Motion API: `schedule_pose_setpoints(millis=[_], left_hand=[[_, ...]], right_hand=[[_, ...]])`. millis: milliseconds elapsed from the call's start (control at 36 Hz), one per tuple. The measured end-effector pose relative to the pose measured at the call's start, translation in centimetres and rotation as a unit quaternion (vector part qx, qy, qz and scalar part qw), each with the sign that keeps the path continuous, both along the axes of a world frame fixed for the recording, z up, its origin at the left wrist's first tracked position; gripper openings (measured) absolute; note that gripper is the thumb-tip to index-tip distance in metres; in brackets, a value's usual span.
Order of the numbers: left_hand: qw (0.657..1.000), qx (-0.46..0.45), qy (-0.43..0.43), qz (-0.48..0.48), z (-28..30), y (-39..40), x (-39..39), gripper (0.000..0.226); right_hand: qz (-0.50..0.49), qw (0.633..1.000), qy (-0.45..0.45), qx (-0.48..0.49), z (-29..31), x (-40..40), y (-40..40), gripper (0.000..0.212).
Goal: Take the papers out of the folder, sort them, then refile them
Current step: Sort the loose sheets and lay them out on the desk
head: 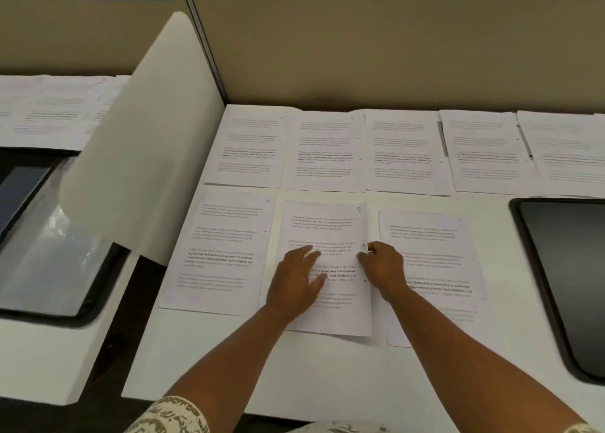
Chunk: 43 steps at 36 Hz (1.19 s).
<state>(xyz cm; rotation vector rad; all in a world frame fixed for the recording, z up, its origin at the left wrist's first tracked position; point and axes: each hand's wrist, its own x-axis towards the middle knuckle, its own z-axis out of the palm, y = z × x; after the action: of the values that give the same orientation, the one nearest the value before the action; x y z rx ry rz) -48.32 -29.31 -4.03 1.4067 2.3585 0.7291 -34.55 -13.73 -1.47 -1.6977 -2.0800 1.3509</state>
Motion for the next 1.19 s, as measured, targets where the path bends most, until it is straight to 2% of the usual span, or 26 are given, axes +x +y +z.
schedule_pose_setpoints(millis=[111,194,333,472,611,944,1194], left_hand=[[0.999,-0.029,0.001,-0.033,-0.3,0.7,0.4,0.058],[0.998,-0.042,0.009,-0.043,-0.6,1.0,0.0,0.058],[0.998,-0.046,0.025,-0.04,-1.3,1.5,-0.3,0.057],[0.998,-0.057,0.018,-0.022,-1.3,2.4,0.6,0.057],[0.998,-0.058,0.036,-0.015,-1.3,2.7,1.3,0.057],[0.996,-0.09,0.019,-0.004,-0.6,3.3,1.5,0.06],[0.999,-0.048,0.008,-0.005,-1.0,3.0,1.7,0.057]], right_hand=[[0.033,0.993,-0.024,0.114,0.6,2.5,0.6,0.029],[0.064,0.977,-0.085,0.185,0.0,5.5,1.2,0.031],[0.1,0.965,-0.144,0.196,-1.8,9.7,1.2,0.05],[0.155,0.943,-0.227,0.186,-3.1,11.7,1.8,0.06],[0.148,0.943,-0.238,0.178,-3.2,12.0,2.9,0.06],[0.157,0.944,-0.242,0.162,-2.5,11.8,3.3,0.059],[0.147,0.965,-0.141,0.164,-1.4,10.6,3.5,0.051]])
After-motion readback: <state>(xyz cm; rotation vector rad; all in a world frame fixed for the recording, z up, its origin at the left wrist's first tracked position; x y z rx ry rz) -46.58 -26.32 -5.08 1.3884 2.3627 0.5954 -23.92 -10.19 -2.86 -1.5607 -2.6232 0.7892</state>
